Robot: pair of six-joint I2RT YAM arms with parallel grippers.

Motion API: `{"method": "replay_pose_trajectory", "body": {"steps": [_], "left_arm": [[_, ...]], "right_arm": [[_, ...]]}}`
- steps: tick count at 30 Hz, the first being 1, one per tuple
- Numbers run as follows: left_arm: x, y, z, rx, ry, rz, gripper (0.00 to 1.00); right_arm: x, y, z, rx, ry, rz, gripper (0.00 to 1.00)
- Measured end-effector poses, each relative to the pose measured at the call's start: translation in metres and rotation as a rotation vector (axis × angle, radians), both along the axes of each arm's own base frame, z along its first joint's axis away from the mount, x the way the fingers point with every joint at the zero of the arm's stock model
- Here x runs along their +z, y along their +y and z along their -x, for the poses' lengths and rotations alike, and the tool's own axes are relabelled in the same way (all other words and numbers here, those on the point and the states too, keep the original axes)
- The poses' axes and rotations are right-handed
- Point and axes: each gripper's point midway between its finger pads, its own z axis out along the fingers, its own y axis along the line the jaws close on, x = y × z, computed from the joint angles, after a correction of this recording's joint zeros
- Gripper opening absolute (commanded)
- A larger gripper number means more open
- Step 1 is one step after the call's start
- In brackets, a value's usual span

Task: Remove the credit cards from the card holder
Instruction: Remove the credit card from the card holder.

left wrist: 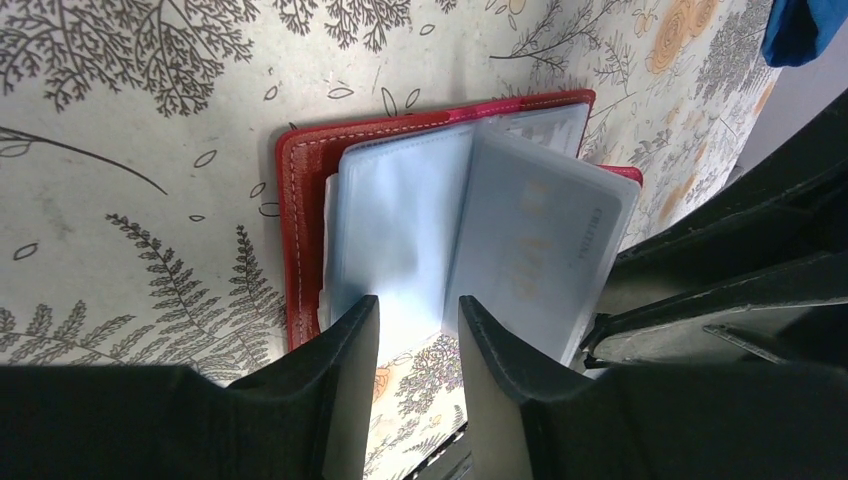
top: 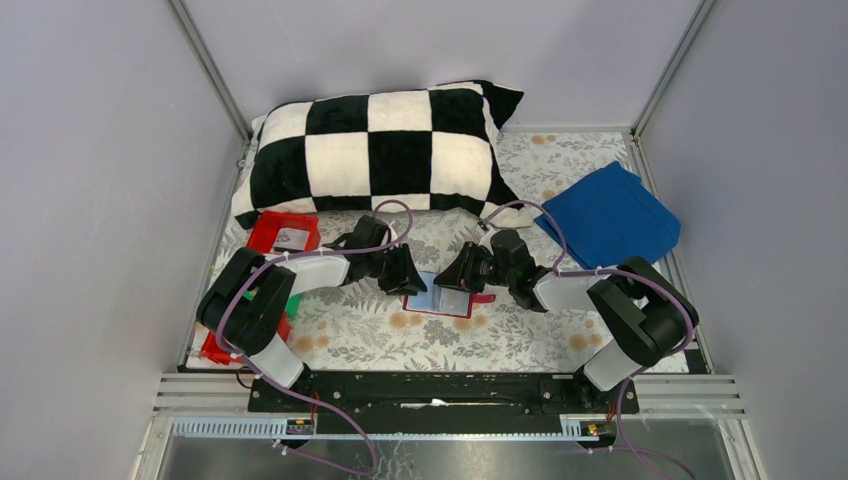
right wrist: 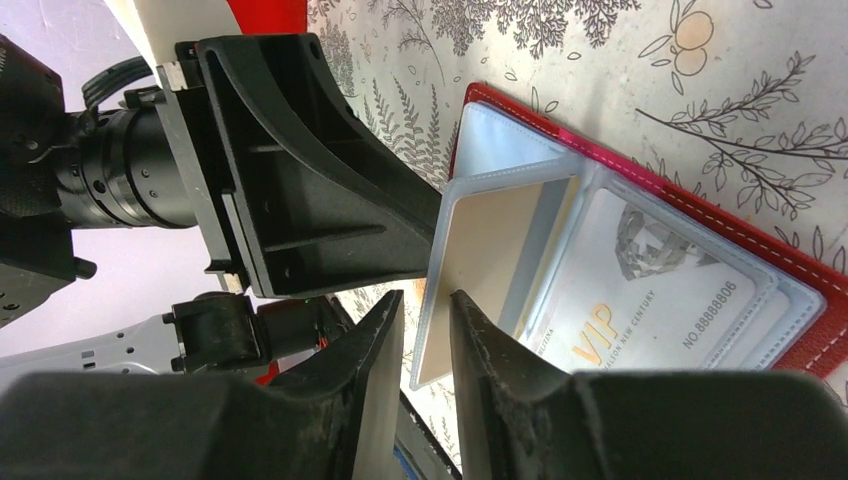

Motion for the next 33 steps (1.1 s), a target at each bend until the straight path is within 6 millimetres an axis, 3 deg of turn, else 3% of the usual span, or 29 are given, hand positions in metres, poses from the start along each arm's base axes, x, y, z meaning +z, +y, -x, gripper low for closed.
{"method": "replay_pose_trajectory", "body": {"steps": [16,26,33], "left_arm": [[-0.003,-0.002,0.001,-0.011,0.019,0.017,0.38],[-0.004,-0.003,0.002,-0.019,0.025,0.026,0.38],[-0.004,-0.005,0.001,-0.027,0.02,0.039,0.38]], "right_arm": [[-0.001,0.006,-0.003,0.014,0.009,-0.011,0.27],[-0.006,0.005,-0.003,0.02,0.021,0.021,0.56],[0.0,0.014,-0.006,0.053,-0.007,0.065,0.61]]}}
